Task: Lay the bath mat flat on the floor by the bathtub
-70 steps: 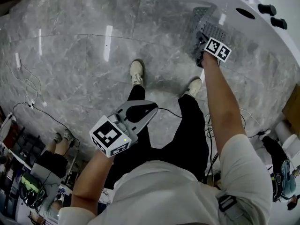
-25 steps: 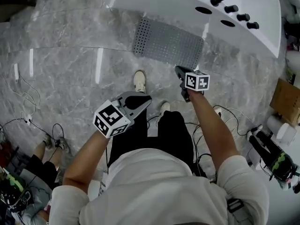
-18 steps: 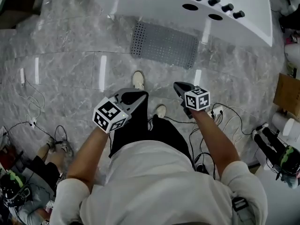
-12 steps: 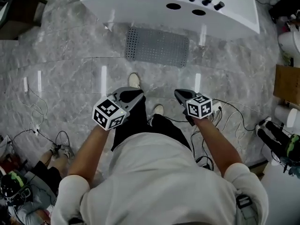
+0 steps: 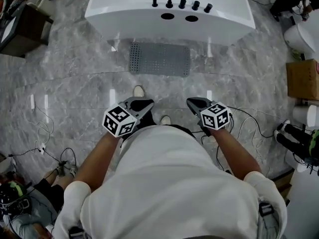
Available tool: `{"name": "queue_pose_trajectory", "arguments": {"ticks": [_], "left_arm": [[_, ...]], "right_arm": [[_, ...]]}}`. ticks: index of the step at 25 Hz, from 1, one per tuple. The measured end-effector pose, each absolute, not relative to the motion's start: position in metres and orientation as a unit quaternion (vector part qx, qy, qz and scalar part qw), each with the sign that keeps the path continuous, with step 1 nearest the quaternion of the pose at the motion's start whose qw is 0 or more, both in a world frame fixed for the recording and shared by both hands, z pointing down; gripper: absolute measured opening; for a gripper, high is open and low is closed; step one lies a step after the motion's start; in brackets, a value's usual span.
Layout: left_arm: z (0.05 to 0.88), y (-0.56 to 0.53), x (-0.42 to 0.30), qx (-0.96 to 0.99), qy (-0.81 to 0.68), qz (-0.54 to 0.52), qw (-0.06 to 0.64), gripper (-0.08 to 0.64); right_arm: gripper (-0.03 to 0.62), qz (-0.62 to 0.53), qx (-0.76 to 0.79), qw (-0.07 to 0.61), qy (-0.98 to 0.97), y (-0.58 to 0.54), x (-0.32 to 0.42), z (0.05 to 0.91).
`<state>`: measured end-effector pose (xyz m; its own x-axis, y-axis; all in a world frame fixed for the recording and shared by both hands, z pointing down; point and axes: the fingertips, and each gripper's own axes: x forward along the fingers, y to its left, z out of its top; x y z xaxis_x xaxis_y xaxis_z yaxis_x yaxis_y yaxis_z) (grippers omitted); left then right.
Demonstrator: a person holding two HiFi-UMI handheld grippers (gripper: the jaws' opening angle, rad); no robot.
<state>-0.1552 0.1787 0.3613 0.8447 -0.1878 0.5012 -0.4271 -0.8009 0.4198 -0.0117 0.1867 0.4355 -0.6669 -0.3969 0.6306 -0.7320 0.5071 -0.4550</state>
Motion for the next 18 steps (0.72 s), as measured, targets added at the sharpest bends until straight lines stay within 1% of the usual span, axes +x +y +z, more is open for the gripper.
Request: {"name": "queue_pose_trajectory", "arguments": {"ticks": [5,10,18], "left_arm": [[0.349,0.196,-0.154,0.923,-0.18,0.219,0.261,0.028],[0.343,0.204,-0.152,0.924,-0.183,0.216,0.256,0.028],[0.325,0.217,-0.146,0.932,-0.179,0.204,0.241,0.028]], "right_arm": [[0.008,0.353,0.341,0.225,-0.842,0.214,-0.002,0.42],[0.008,0.33,0.352,0.215,-0.849,0.218,0.007,0.401],[0.008,0.308,0.36,0.197,-0.858,0.227,0.002,0.376]]}}
